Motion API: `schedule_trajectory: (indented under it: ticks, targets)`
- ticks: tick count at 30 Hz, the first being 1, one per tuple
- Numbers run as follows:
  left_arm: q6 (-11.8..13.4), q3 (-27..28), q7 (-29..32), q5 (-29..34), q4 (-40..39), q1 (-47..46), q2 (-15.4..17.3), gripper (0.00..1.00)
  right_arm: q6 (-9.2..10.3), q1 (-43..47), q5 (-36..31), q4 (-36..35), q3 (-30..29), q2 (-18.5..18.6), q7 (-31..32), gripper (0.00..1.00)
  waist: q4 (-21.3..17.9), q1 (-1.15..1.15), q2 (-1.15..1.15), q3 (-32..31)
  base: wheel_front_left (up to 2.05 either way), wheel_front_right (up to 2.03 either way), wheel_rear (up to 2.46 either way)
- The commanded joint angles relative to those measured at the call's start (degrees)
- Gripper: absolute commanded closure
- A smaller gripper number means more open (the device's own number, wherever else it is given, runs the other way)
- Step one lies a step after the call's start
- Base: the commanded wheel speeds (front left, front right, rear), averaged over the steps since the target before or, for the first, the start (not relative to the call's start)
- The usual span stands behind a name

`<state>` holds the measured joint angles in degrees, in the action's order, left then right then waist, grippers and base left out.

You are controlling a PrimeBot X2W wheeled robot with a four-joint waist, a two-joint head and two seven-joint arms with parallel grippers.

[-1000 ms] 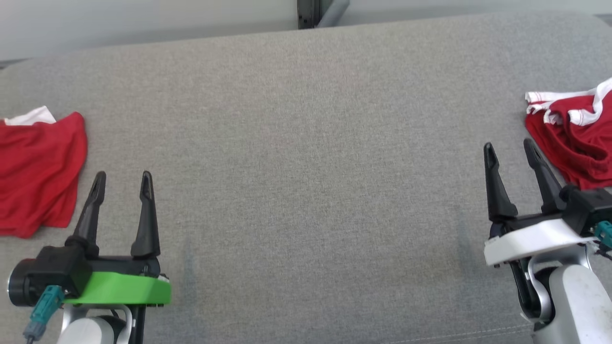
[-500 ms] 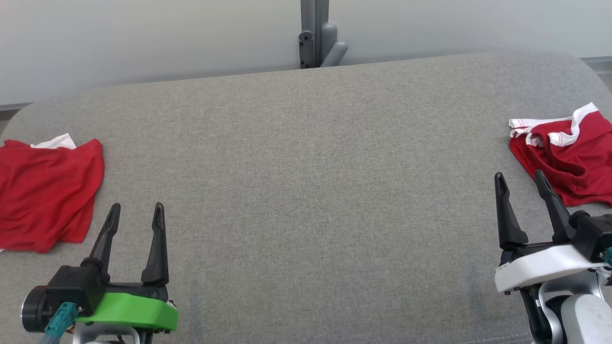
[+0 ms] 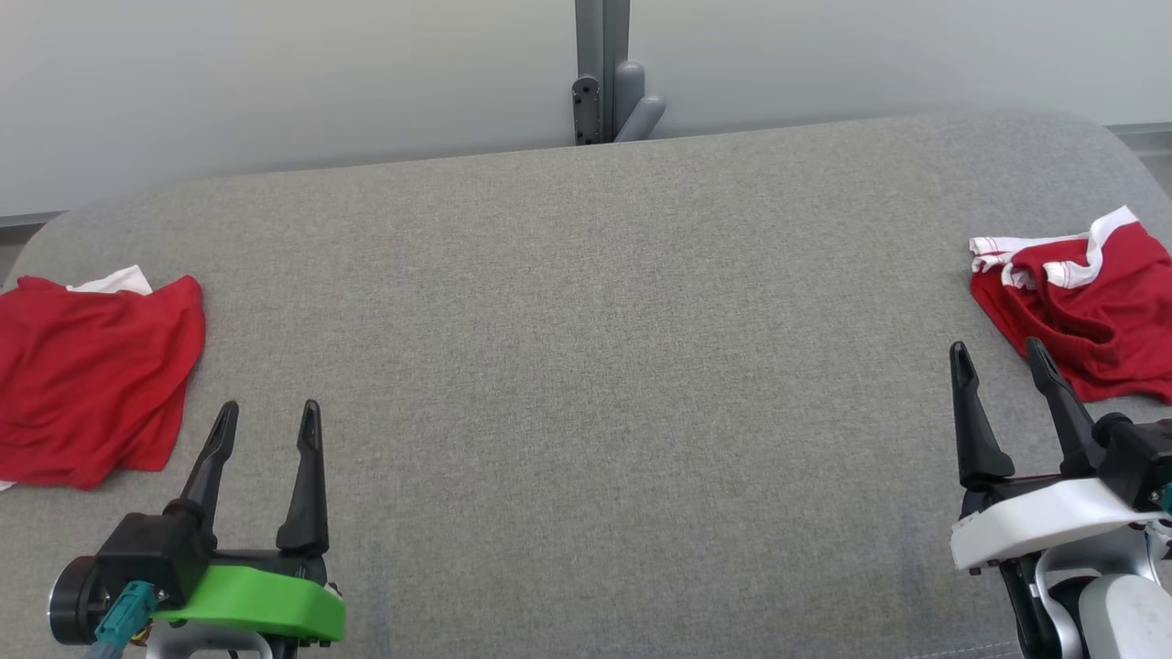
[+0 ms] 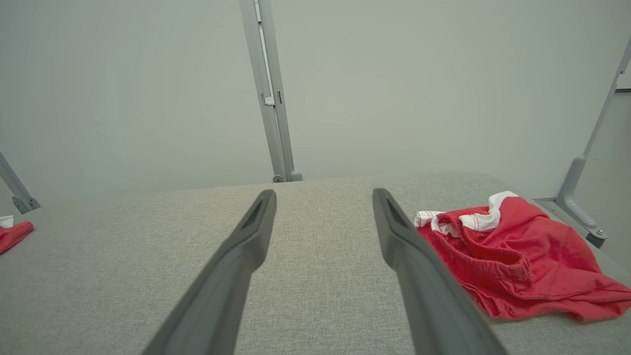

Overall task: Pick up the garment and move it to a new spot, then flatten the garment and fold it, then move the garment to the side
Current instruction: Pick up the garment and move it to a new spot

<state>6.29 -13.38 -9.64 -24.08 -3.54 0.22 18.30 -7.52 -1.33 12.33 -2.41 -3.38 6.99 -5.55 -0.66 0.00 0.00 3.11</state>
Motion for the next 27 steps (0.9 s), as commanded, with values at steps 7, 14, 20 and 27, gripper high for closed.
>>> schedule_trajectory:
  ticks: [7,14,20,27]
  targets:
    - [0.4,-0.4,0.1,0.0,0.1,-0.1,0.3,0.00,0.06,0.8,0.4,0.4,-0.1,0.2,-0.1,0.00,0.2,0.00,0.00,0.0,0.00,0.00,0.00]
    - [0.6,-0.6,0.3,-0.3,0.1,-0.5,0.4,0.00,0.06,1.0,0.5,0.4,-0.5,0.1,-0.1,0.00,0.3,0.00,0.00,0.1,0.00,0.00,0.00]
    - [0.9,-0.2,-0.2,-0.7,0.1,-1.6,0.2,0.00,0.06,1.0,0.3,0.0,-0.9,-0.2,0.2,0.00,1.5,0.00,0.00,0.3,0.00,0.00,0.00]
    - [1.3,1.3,-1.1,-2.0,0.3,-3.7,-0.4,0.00,0.06,0.4,0.3,-1.6,-0.7,-0.3,0.7,0.00,6.2,0.00,0.00,1.3,0.00,0.00,0.00]
